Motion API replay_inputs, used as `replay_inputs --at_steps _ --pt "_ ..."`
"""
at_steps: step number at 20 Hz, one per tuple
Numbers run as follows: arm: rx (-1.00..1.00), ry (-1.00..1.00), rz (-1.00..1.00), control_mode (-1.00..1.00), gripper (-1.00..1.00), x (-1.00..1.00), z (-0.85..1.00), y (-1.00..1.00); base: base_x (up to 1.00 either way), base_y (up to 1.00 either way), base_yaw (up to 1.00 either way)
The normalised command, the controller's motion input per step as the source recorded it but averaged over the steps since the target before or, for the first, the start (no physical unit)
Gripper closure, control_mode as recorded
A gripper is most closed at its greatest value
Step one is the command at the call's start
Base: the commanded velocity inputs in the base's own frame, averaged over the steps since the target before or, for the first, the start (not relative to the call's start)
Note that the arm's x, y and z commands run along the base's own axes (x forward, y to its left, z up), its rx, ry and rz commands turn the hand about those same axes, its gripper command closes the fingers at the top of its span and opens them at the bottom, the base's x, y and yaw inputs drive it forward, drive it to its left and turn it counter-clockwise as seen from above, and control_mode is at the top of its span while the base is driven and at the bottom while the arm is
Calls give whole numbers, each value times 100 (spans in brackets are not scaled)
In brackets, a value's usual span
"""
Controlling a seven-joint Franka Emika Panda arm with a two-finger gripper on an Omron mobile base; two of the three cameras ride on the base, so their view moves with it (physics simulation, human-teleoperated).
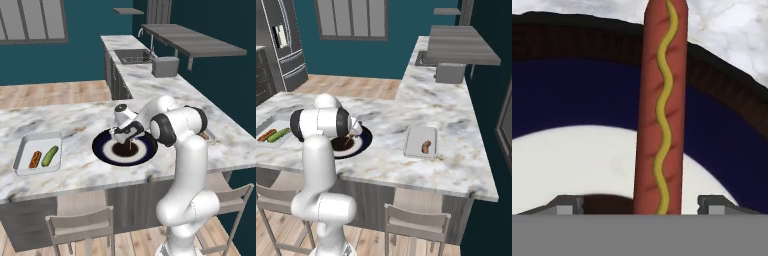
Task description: Place one cooked food and one vegetable from the large plate to each tupperware container.
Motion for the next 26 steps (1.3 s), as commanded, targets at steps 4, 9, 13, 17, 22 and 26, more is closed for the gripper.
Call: replay_inputs --at_steps 4,9,13,17,22,26 --pt "0 0 0 -100 100 0 -1 0 0 0 0" --pt "7 -1 -4 -100 100 -2 20 -10 0 0 0" --pt "11 -1 -13 -100 100 -13 63 -63 0 0 0" --pt "3 2 -11 -100 100 -2 66 -87 0 0 0" --pt "0 11 -2 -100 100 14 71 -70 0 0 0" --pt "0 11 1 -100 100 0 51 -65 0 0 0"
